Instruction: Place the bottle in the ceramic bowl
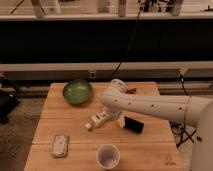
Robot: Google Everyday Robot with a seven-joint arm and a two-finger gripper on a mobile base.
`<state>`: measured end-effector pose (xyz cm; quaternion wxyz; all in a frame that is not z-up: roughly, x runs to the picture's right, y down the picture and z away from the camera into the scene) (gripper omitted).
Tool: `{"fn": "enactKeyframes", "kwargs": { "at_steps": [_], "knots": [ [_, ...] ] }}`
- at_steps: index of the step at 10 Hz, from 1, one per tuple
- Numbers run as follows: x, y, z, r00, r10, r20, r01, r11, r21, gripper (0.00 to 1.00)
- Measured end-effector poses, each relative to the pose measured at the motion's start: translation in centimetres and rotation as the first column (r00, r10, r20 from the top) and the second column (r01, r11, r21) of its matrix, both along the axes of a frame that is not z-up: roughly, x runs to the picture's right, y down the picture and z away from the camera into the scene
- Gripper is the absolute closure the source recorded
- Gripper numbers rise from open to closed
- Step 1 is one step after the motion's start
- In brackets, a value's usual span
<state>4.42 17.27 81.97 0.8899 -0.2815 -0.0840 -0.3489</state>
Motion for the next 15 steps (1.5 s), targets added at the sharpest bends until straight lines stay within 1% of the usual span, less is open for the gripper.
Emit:
{"fn": "enactKeyframes", "kwargs": {
  "at_steps": [2, 3, 4, 5, 6, 7, 10, 12, 13, 15],
  "knots": [
    [0.0, 0.0, 0.0, 1.0, -0.008, 0.007, 0.008, 0.9999, -0.009, 0.2],
    [-0.1, -0.2, 0.0, 1.0, -0.012, 0.022, 0.012, 0.9999, -0.007, 0.2],
    [-1.0, -0.9, 0.0, 0.998, -0.014, 0.054, 0.014, 0.9999, 0.004, 0.2],
    [-1.8, -1.2, 0.1, 0.997, -0.015, 0.072, 0.015, 0.9999, 0.007, 0.2],
    [-2.5, -1.7, 0.3, 0.996, -0.019, 0.093, 0.017, 0.9998, 0.014, 0.2],
    [-2.6, -2.1, 0.6, 0.995, -0.021, 0.102, 0.019, 0.9996, 0.018, 0.2],
    [-3.7, -2.6, 1.9, 0.991, -0.028, 0.127, 0.027, 0.9996, 0.011, 0.2],
    [-3.9, -2.4, 3.1, 0.992, -0.032, 0.124, 0.033, 0.9995, -0.005, 0.2],
    [-3.8, -2.1, 3.7, 0.993, -0.035, 0.117, 0.037, 0.9992, -0.016, 0.21],
    [-3.9, -1.6, 4.4, 0.994, -0.043, 0.104, 0.047, 0.9982, -0.037, 0.38]
  ]
}}
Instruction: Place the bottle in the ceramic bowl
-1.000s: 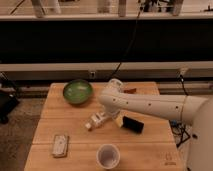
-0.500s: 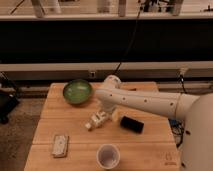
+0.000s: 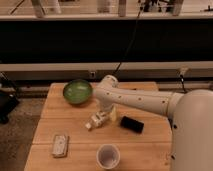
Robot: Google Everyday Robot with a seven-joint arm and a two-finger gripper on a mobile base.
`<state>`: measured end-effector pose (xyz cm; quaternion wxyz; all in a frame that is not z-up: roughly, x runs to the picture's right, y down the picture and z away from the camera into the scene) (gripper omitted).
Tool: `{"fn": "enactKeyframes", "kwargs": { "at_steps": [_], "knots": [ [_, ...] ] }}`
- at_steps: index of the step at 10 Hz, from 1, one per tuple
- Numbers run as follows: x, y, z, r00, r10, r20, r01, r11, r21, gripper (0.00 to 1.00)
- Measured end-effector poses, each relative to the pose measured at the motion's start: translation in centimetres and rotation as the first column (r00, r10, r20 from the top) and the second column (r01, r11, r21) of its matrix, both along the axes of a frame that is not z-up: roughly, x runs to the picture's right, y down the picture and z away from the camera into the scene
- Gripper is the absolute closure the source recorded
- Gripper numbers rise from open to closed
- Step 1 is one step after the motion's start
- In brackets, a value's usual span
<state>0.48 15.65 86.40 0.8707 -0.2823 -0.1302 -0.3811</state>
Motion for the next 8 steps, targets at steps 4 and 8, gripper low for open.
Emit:
{"fn": "enactKeyframes", "kwargs": {
  "at_steps": [4, 8],
  "knots": [
    [0.1, 0.5, 0.4, 1.0, 0.0, -0.015, -0.001, 0.9994, -0.034, 0.77],
    [-0.1, -1.3, -0.1, 0.999, 0.032, -0.022, -0.034, 0.9975, -0.062, 1.0]
  ]
}}
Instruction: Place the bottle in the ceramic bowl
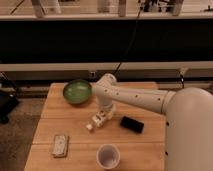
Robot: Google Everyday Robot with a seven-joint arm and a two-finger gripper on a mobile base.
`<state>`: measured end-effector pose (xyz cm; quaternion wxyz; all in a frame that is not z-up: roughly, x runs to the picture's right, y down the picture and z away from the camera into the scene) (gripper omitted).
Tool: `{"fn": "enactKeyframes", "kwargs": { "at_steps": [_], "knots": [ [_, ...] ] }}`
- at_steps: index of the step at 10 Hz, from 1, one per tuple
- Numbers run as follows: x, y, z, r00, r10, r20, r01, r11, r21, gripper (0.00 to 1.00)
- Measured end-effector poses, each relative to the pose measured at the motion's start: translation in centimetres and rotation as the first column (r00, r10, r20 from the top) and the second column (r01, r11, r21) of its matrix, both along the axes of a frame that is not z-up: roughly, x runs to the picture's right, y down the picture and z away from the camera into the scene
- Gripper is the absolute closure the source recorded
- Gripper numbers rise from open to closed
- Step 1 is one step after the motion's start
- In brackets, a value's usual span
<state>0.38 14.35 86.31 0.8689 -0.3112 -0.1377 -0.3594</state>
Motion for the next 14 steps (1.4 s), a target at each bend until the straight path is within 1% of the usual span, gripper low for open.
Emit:
{"fn": "enactKeyframes", "kwargs": {
  "at_steps": [1, 2, 4, 6, 7, 8, 10, 11, 13, 14],
  "knots": [
    [-0.3, -1.5, 0.1, 1.0, 0.004, -0.003, -0.004, 1.0, -0.007, 1.0],
    [-0.8, -2.4, 0.3, 1.0, 0.001, -0.003, -0.001, 0.9999, -0.013, 1.0],
    [-1.3, -3.7, 0.4, 1.0, -0.003, -0.002, 0.003, 0.9997, -0.024, 1.0],
    [-3.1, -6.2, 0.2, 1.0, -0.024, 0.011, 0.024, 0.9994, -0.024, 1.0],
    [-3.7, -7.0, 0.2, 0.999, -0.031, 0.015, 0.031, 0.9992, -0.023, 1.0],
    [-4.5, -8.2, 0.4, 0.999, -0.039, 0.02, 0.039, 0.9991, -0.019, 1.0],
    [-5.6, -9.2, 0.6, 0.998, -0.043, 0.034, 0.043, 0.999, -0.008, 1.0],
    [-6.2, -10.0, 0.9, 0.998, -0.041, 0.04, 0.041, 0.9992, 0.004, 1.0],
    [-8.3, -11.4, 2.0, 0.997, -0.028, 0.067, 0.026, 0.9992, 0.032, 1.0],
    [-8.7, -11.8, 2.4, 0.997, -0.024, 0.072, 0.021, 0.9991, 0.037, 1.0]
  ]
}}
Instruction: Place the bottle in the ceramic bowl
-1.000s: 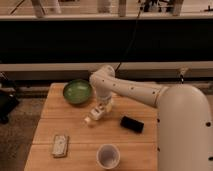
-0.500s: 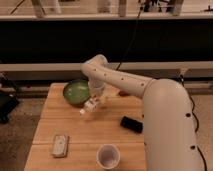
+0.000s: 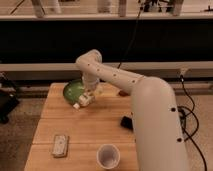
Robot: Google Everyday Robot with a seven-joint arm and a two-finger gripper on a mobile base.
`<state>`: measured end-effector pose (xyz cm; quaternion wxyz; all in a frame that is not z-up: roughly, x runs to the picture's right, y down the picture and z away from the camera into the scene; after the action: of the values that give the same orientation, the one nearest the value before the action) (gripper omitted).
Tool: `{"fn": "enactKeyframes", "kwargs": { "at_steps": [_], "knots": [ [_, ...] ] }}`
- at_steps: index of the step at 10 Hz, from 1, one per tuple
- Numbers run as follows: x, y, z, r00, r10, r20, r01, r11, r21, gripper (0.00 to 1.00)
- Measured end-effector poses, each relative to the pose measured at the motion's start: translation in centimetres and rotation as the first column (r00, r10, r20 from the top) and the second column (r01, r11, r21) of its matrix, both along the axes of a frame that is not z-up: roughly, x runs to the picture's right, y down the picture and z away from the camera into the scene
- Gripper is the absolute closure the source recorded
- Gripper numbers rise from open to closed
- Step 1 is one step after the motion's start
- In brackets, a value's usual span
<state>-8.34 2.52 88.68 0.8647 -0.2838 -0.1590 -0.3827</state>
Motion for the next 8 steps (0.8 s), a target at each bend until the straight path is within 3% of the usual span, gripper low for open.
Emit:
{"fn": "enactKeyframes", "kwargs": {
  "at_steps": [4, 6, 8],
  "knots": [
    [-3.1, -3.1, 2.6, 1.0, 0.001, 0.025, -0.002, 0.9994, 0.034, 1.0],
    [-4.1, -3.5, 3.4, 1.0, -0.004, 0.028, 0.003, 0.9994, 0.033, 0.98],
    [-5.7, -3.3, 3.9, 0.999, -0.016, 0.039, 0.015, 0.9994, 0.033, 0.79]
  ]
}}
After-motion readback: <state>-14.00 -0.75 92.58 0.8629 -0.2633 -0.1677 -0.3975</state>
